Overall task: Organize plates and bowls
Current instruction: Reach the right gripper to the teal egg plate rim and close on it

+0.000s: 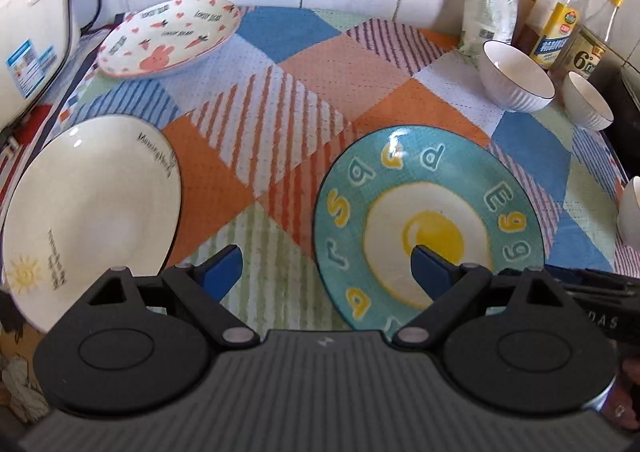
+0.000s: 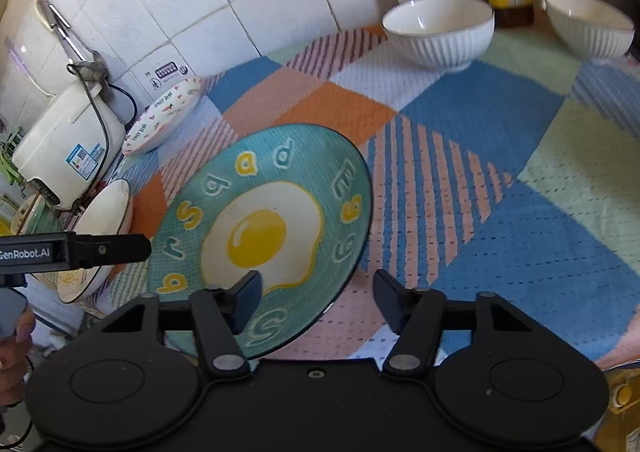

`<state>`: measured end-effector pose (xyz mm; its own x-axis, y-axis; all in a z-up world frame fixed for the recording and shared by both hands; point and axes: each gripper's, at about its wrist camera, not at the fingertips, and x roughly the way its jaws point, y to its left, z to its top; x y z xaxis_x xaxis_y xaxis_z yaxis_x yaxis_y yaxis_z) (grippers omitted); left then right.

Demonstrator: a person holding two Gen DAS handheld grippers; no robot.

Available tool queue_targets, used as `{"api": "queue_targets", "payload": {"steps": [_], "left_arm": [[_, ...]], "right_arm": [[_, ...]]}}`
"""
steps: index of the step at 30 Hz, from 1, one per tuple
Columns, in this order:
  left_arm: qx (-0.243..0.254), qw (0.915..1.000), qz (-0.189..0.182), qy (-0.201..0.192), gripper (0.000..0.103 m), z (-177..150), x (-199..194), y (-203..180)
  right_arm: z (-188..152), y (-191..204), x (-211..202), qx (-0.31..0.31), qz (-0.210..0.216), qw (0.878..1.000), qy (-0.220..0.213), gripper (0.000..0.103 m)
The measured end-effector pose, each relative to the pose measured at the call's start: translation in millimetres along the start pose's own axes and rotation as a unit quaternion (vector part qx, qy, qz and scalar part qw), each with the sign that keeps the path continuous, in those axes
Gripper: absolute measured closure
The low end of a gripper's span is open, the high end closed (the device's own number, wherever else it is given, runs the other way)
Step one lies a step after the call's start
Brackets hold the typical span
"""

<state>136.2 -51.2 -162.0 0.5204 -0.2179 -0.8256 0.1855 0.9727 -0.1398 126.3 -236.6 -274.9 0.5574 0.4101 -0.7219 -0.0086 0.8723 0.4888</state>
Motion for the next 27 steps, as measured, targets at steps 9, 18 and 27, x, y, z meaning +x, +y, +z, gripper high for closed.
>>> {"api": "queue_targets", "payload": {"steps": [9, 18, 27], "left_arm": [[-0.034, 0.9916, -0.034, 0.120, 0.046, 7.0, 41.7, 12.8], [-0.015, 0.9928, -0.048, 0.109, 0.075, 15.4, 43.1, 10.5], [-0.009, 0.9941, -0.029, 0.104, 0.074, 22.7, 40.4, 2.4]], "right_arm": [[15.6, -14.2, 9.4, -0.044, 0.014, 0.999, -0.012, 0.077], [25.5, -37.8, 16.2, -0.016, 0.068, 0.998, 0.011, 0.084], [44.7, -37.3, 24.2, -0.048, 0.093, 0.993, 0.059, 0.083]]}}
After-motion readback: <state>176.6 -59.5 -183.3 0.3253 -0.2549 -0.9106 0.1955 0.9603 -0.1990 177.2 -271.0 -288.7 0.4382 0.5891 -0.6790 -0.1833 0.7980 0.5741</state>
